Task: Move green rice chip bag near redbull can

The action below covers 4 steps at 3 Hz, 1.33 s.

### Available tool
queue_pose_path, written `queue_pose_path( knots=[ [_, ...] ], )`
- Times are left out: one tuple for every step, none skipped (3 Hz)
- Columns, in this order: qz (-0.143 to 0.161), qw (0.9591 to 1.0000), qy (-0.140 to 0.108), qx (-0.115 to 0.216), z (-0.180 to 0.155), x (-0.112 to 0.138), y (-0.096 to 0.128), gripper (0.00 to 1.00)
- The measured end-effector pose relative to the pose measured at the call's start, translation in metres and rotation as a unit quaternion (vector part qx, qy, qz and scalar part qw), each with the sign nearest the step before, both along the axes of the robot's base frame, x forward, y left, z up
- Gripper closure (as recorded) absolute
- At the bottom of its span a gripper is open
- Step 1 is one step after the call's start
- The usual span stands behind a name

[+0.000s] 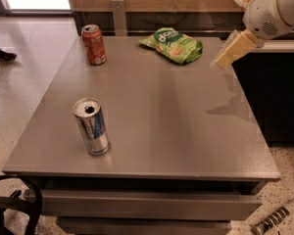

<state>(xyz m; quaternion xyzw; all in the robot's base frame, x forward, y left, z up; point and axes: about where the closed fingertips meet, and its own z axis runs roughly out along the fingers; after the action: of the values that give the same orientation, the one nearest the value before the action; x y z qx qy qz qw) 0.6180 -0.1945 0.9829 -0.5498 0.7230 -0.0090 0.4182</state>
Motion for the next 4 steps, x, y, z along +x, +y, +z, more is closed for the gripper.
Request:
queue_pose_path(
  knots=[
    [0.001, 0.9984, -0.022, 0.051, -0.003, 0.037, 0.010, 0.00],
    [-0.030, 0.9970, -0.005, 0.071, -0.008, 0.061, 0.021, 0.00],
    [-0.032, 0.9970, -0.005, 0.070, -0.009, 0.065, 0.024, 0.00],
    [-0.042, 0.9972, 0.013, 0.062, -0.026, 0.098, 0.031, 0.00]
  ],
)
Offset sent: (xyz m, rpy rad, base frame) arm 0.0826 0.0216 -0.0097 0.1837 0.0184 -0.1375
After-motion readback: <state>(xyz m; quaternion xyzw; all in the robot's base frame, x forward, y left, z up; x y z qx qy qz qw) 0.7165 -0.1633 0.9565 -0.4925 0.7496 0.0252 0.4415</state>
